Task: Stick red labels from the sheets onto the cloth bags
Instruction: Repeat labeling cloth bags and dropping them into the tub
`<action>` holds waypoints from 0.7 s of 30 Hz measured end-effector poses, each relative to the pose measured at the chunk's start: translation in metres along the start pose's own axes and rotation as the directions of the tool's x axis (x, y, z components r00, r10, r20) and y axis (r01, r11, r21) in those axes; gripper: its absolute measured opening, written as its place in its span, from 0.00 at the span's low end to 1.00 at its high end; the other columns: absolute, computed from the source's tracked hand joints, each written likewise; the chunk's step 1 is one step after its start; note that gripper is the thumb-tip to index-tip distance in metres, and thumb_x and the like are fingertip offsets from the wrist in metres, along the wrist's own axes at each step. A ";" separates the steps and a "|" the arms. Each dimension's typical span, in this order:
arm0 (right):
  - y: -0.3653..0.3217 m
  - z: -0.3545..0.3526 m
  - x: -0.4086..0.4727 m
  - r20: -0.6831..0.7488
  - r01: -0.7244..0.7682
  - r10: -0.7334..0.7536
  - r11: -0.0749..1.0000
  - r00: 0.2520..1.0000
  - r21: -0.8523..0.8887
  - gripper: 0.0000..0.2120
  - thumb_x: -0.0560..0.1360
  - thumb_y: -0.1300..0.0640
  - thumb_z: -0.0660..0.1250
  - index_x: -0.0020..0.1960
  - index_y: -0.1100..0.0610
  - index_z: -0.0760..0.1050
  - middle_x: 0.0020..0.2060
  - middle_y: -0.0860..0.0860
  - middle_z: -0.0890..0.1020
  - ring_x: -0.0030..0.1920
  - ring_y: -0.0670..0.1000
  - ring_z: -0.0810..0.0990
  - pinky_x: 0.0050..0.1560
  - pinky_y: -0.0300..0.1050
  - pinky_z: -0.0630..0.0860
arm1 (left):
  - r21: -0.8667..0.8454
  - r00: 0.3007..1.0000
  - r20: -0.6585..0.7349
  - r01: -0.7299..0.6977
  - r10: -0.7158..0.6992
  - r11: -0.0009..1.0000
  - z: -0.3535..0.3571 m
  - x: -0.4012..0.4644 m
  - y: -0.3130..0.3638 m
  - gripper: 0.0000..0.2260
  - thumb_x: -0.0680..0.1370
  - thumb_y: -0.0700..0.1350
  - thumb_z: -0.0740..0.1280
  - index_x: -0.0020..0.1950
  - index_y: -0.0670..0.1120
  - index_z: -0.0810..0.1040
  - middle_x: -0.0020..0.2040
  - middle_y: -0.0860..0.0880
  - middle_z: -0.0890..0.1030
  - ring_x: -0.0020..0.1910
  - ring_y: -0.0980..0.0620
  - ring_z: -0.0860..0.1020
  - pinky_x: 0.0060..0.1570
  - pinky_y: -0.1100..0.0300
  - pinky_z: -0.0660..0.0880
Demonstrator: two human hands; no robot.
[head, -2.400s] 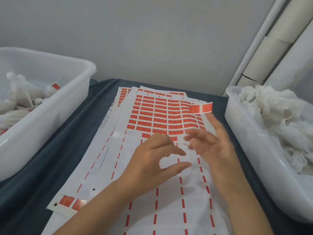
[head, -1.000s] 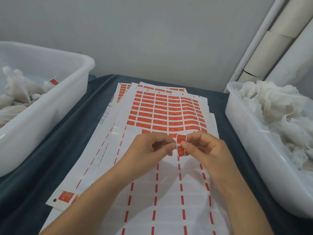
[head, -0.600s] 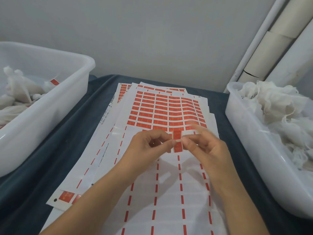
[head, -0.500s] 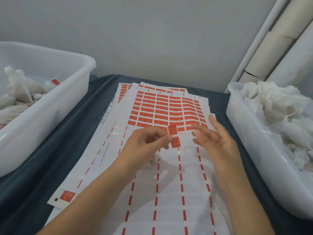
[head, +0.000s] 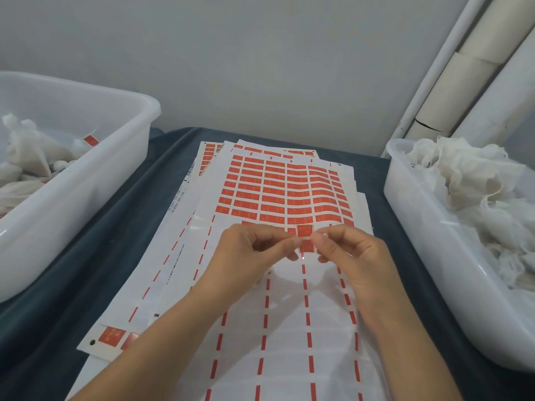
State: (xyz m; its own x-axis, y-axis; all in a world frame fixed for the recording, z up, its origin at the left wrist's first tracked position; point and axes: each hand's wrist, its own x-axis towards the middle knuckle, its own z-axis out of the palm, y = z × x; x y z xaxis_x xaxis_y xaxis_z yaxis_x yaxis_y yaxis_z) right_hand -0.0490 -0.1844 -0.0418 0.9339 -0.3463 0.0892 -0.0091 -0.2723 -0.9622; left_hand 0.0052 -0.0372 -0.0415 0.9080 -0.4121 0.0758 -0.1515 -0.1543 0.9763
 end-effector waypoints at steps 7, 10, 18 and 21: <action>0.001 0.003 0.000 -0.024 -0.036 0.036 0.999 0.999 0.013 0.11 0.64 0.43 0.66 0.40 0.48 0.79 0.36 0.35 0.81 0.40 0.36 0.79 0.32 0.19 0.68 | 0.440 0.881 -0.117 -0.367 0.458 0.820 0.007 -0.005 -0.007 0.16 0.69 0.56 0.69 0.55 0.62 0.71 0.42 0.62 0.74 0.32 0.64 0.71 0.26 0.78 0.66; 0.000 0.005 -0.001 -0.010 -0.007 0.007 1.000 1.000 -0.006 0.10 0.63 0.43 0.66 0.39 0.47 0.79 0.34 0.34 0.81 0.41 0.33 0.78 0.32 0.18 0.67 | 0.596 0.779 -0.073 -0.466 0.622 0.654 0.007 -0.005 -0.014 0.13 0.68 0.48 0.69 0.51 0.48 0.82 0.40 0.48 0.79 0.36 0.62 0.70 0.32 0.74 0.69; 0.000 0.004 0.000 -0.037 0.101 -0.105 0.991 0.994 -0.092 0.07 0.63 0.44 0.67 0.38 0.45 0.77 0.36 0.29 0.79 0.44 0.32 0.77 0.37 0.19 0.69 | 0.583 0.786 -0.075 -0.464 0.613 0.667 0.005 -0.005 -0.016 0.12 0.70 0.48 0.66 0.49 0.45 0.84 0.36 0.47 0.77 0.33 0.58 0.70 0.31 0.75 0.66; -0.001 -0.003 0.001 -0.107 0.089 -0.092 0.996 0.990 -0.031 0.10 0.62 0.43 0.67 0.40 0.46 0.77 0.39 0.31 0.80 0.44 0.33 0.78 0.35 0.20 0.69 | 0.557 0.787 -0.095 -0.465 0.609 0.688 0.003 -0.005 -0.014 0.13 0.71 0.48 0.66 0.48 0.44 0.84 0.36 0.49 0.78 0.35 0.60 0.70 0.32 0.75 0.68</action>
State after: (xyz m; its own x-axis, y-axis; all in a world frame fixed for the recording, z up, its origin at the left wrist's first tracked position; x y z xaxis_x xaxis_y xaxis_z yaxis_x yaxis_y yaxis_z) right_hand -0.0492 -0.1874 -0.0402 0.8872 -0.4135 0.2045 0.0635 -0.3296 -0.9420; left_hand 0.0022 -0.0355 -0.0564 0.6598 -0.3334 0.6735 -0.7442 -0.4144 0.5239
